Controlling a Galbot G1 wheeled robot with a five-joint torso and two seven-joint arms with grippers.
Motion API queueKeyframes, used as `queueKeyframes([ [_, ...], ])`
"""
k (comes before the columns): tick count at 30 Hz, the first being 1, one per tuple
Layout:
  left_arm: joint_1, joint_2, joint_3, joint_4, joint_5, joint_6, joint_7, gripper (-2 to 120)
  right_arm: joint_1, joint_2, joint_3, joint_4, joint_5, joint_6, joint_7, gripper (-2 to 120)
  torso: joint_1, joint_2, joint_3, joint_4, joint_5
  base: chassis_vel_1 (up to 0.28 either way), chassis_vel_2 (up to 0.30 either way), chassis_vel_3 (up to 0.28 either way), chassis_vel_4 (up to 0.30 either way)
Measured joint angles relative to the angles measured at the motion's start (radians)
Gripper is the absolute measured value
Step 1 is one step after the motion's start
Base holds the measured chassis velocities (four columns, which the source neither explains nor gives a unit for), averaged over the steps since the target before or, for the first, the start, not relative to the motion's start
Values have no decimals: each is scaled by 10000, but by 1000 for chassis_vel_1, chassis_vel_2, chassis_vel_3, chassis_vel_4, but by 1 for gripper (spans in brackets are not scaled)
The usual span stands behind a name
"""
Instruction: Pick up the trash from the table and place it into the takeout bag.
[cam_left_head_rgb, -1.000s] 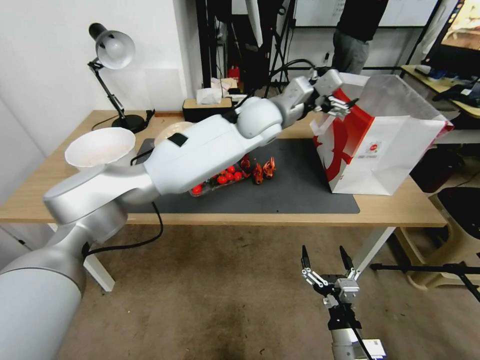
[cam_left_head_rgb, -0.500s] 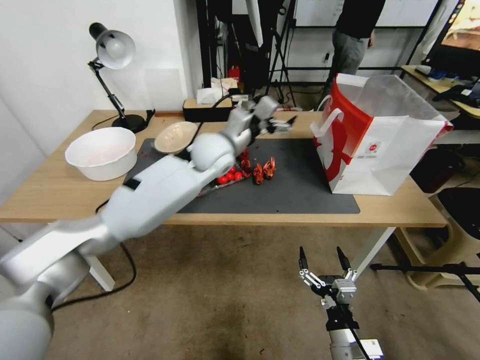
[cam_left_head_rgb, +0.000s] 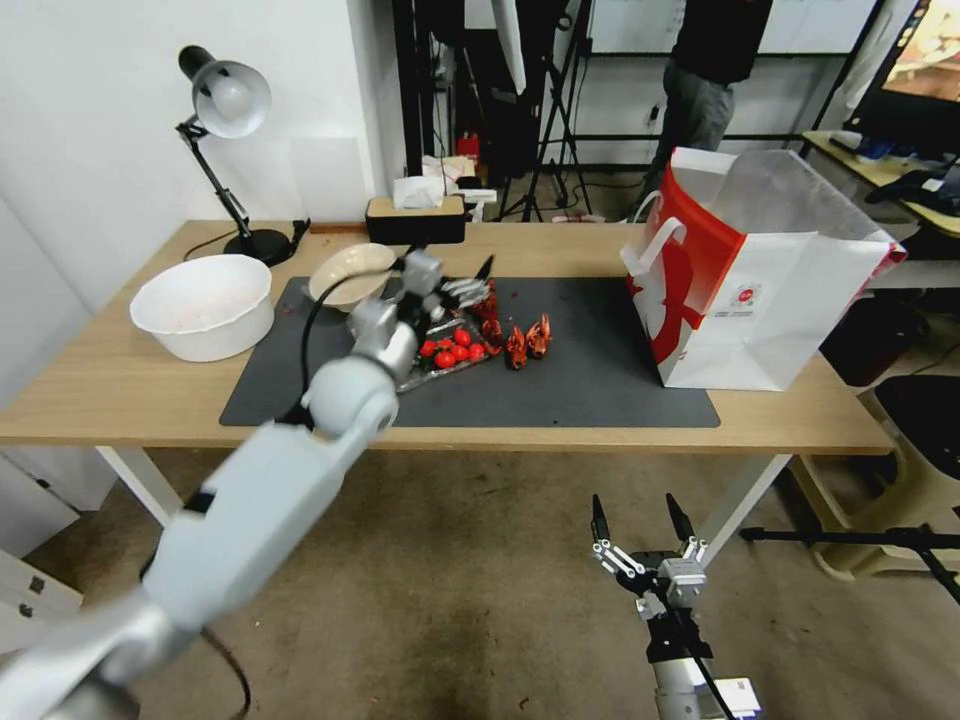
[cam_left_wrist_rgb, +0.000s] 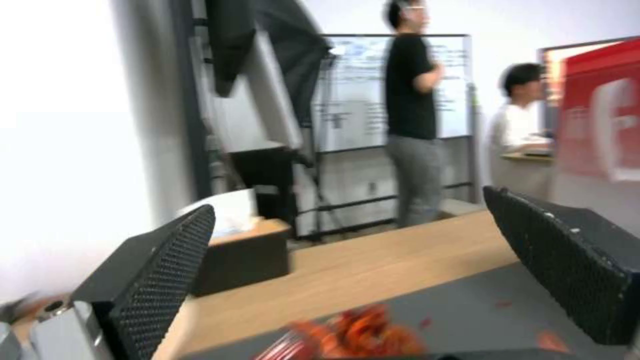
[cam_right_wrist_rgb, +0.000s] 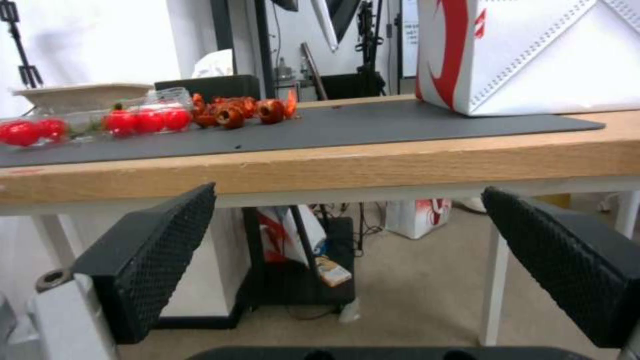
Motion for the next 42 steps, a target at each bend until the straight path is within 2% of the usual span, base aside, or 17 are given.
queueKeyframes([
  [1, 503, -50, -357, -200, 327, -141, -89, 100, -4, -30, -3, 18, 0, 15, -1, 100, 0, 0, 0, 3, -4, 0, 0, 0, 0],
  [5, 1417, -101, -804, -575, 862, -250, -297, 100, -24, -97, -3, 49, 0, 65, -2, 100, 0, 0, 0, -1, 0, 0, 0, 0, 0],
  [8, 2901, -248, -1570, -1115, 1518, -351, -394, 100, -68, -199, 1, 126, 3, 117, -3, 100, -1, 0, 0, 2, 0, 0, 0, 0, 0],
  [12, 4397, -454, -2451, -1577, 1941, -763, -103, 100, -89, -288, 2, 203, 6, 145, -15, 100, -1, 1, 0, -3, 0, 0, 0, 0, 0],
  [13, 4397, -454, -2451, -1577, 1941, -763, -103, 100, -89, -288, 2, 203, 6, 145, -15, 100, -1, 1, 0, -3, 0, 0, 0, 0, 0],
  [16, 5670, -534, -3147, -1881, 2042, -1116, 289, 100, -85, -356, 23, 279, 23, 147, -17, 100, -1, 0, 0, 1, 0, 0, 0, 0, 0],
  [20, 6636, -539, -3743, -2065, 2060, -1580, 414, 100, -94, -433, 60, 367, 67, 148, -19, 100, -1, 0, 0, 0, -1, 0, 0, 0, 0],
  [28, 7794, -684, -4473, -2277, 2011, -2209, 610, 100, -153, -604, 154, 563, 271, 76, -169, 100, 0, -1, 1, 0, -1, 0, 0, 0, 0],
  [42, 8242, -914, -4361, -2116, 2205, -2746, 710, 100, -260, -685, 306, 648, 317, 82, -209, 100, 2, -1, 1, -1, 0, 0, 0, 0, 0],
])
